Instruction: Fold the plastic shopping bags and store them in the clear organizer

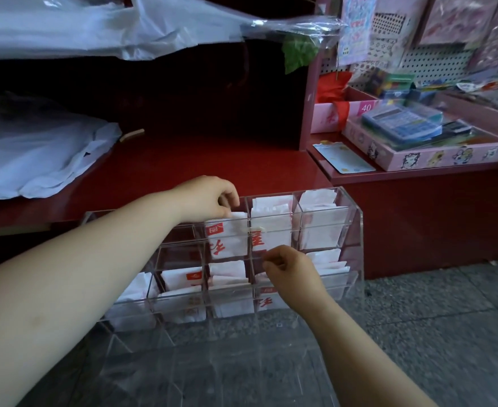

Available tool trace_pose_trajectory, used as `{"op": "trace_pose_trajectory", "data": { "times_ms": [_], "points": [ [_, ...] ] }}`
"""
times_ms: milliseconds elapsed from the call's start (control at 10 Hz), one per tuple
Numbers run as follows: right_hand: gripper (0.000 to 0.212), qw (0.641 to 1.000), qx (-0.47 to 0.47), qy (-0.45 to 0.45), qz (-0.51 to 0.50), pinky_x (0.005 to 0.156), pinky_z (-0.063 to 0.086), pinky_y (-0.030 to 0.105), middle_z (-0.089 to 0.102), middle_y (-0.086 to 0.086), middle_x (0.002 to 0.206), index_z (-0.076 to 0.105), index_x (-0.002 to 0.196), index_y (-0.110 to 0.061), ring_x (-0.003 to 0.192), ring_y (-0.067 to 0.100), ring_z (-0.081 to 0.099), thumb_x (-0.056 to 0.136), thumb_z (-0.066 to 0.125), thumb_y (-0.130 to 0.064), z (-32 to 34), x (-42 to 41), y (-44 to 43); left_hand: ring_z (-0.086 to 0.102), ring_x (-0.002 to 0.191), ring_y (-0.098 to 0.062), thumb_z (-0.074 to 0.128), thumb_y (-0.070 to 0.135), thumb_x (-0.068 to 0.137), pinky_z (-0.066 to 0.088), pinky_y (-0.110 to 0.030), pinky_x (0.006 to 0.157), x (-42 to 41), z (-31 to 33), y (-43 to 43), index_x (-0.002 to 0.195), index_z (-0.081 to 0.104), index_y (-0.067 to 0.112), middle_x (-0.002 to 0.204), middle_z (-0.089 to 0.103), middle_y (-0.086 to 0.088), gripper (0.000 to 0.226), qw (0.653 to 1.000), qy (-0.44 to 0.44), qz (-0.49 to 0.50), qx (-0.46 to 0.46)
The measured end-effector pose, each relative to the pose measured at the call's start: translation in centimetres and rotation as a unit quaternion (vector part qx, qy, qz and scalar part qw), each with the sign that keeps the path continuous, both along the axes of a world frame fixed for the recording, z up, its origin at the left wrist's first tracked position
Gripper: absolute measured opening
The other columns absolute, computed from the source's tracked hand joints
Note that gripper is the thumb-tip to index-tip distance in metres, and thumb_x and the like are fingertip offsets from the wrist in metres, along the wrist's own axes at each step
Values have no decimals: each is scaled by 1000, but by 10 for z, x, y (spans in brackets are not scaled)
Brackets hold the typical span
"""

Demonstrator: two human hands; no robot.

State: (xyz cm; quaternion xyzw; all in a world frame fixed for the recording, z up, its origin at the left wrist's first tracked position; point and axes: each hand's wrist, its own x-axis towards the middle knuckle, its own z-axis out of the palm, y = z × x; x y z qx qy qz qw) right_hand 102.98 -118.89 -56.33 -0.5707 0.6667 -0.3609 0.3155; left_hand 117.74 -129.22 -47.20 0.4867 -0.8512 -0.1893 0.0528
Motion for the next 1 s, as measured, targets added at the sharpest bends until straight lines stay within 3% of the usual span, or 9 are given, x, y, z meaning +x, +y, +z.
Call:
{"op": "trace_pose_trajectory", "data": {
  "times_ms": [100, 300, 500, 600, 700, 800, 900, 1000],
  "points": [
    [22, 1000, -3, 22, -3, 69, 45, 21, 65, 5, 101, 59, 111, -10, 79, 14, 55, 92, 47, -11, -1, -4, 0, 57, 89, -13, 66, 16, 82, 47, -29, 85, -1, -3, -2, 94, 62, 19, 83, 57, 11, 13, 1000, -16, -2, -23],
    [24, 998, -3, 55, -2, 78, 48, 23, 65, 6, 108, 57, 114, -10, 85, 15, 56, 93, 48, -13, -3, -4, 0, 56, 101, -16, 61, 20, 85, 44, -35, 92, 6, -7, 6, 96, 65, 19, 95, 58, 7, 12, 996, 36, 36, -75],
    [24, 975, -21, 221, 10, 83, 43, 29, 62, 2, 113, 60, 111, -13, 104, 20, 51, 91, 49, -18, -10, -5, 6, 50, 92, -10, 60, 11, 85, 36, -26, 79, 35, -29, 48, 93, 67, 12, 91, 55, 9, 11, 959, 160, 91, -218],
    [24, 961, -38, 271, 31, 84, 38, 29, 64, 3, 112, 64, 109, -12, 105, 24, 50, 89, 51, -13, -20, -3, 12, 56, 86, -10, 59, 19, 79, 36, -21, 74, 62, -63, 88, 85, 69, 12, 86, 63, 7, 14, 962, 150, 86, -209],
    [20, 963, -83, 255, 21, 82, 42, 35, 67, 11, 103, 68, 100, -5, 99, 33, 55, 83, 58, -3, -25, 4, 20, 64, 98, -22, 62, 25, 75, 41, -31, 86, 84, -90, 111, 100, 68, 12, 103, 68, -2, 29, 975, 57, 82, -198],
    [31, 961, -70, 264, 40, 97, 37, 33, 61, 9, 120, 63, 114, -8, 115, 29, 50, 84, 55, -4, -25, 12, 29, 19, 141, -17, 49, 35, 92, 11, -30, 114, 89, -101, 126, 146, 17, 18, 154, 17, 0, 64, 985, -85, 123, -85],
    [40, 959, -54, 272, 58, 108, 23, 24, 46, -2, 137, 50, 129, -18, 131, 16, 34, 89, 50, -10, -25, 12, 38, -7, 144, -16, 38, 39, 96, -10, -31, 113, 84, -101, 138, 146, -8, 22, 156, -11, 1, 71, 981, -151, 114, -39],
    [38, 971, -36, 236, 16, 103, 28, 22, 47, -2, 135, 50, 128, -18, 126, 16, 40, 91, 49, -12, -15, 14, 52, 5, 144, -18, 43, 40, 94, 2, -32, 114, 92, -94, 156, 147, 9, 22, 156, 3, 0, 66, 987, -80, 108, -85]
  ]
}}
